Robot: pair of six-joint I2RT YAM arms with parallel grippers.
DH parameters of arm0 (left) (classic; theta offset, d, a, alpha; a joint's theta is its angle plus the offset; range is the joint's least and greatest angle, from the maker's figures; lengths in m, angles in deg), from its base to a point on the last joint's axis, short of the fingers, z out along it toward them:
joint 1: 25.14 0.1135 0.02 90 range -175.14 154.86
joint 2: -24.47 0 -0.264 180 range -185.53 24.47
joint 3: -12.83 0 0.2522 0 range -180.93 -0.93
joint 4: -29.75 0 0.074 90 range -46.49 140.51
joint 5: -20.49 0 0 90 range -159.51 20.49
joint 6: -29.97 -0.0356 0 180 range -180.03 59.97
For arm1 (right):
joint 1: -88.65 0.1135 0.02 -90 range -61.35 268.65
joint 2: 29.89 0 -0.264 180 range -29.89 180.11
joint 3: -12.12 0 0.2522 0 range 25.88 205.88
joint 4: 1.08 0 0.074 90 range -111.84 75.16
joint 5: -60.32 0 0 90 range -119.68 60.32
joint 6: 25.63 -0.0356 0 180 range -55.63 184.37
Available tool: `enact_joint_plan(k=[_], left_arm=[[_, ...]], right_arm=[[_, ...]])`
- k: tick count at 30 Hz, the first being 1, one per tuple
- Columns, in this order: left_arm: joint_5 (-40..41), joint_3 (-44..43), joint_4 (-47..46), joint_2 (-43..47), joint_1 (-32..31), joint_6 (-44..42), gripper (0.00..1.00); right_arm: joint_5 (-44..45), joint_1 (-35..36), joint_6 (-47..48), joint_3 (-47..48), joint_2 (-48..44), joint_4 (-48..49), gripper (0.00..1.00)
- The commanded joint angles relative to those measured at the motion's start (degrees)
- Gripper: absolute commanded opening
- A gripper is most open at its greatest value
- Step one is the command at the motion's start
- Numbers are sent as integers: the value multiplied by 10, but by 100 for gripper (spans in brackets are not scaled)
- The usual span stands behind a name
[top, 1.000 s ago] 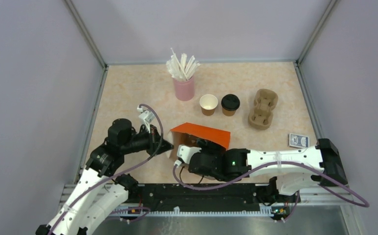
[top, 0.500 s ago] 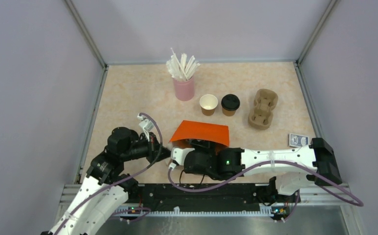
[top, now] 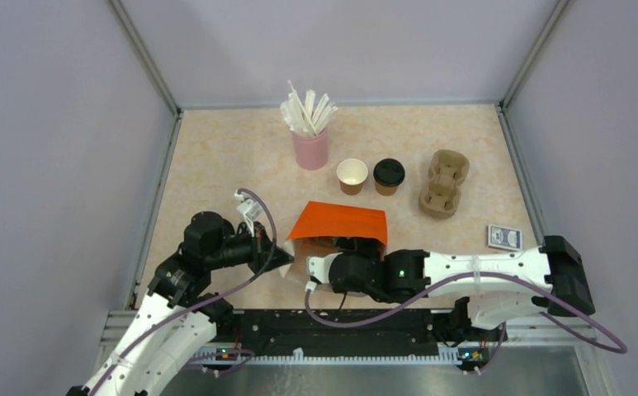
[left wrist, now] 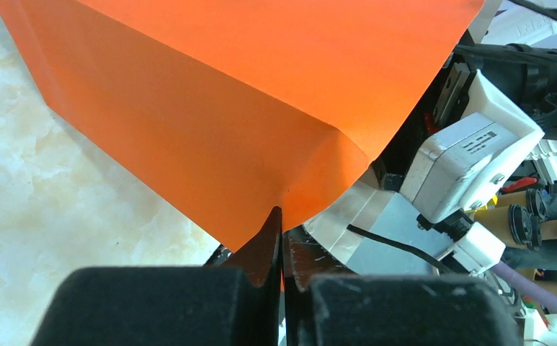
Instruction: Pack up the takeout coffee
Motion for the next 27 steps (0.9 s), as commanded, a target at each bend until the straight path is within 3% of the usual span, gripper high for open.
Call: enact_joint_plan(k=[1, 27], left_arm=[[-15, -22, -26, -7, -2, -11, 0], [-8, -33, -9, -10, -2, -26, 0]], right_arm=[[19, -14, 66, -9, -37, 21, 69], [-74, -72, 146, 59, 37, 60, 69]])
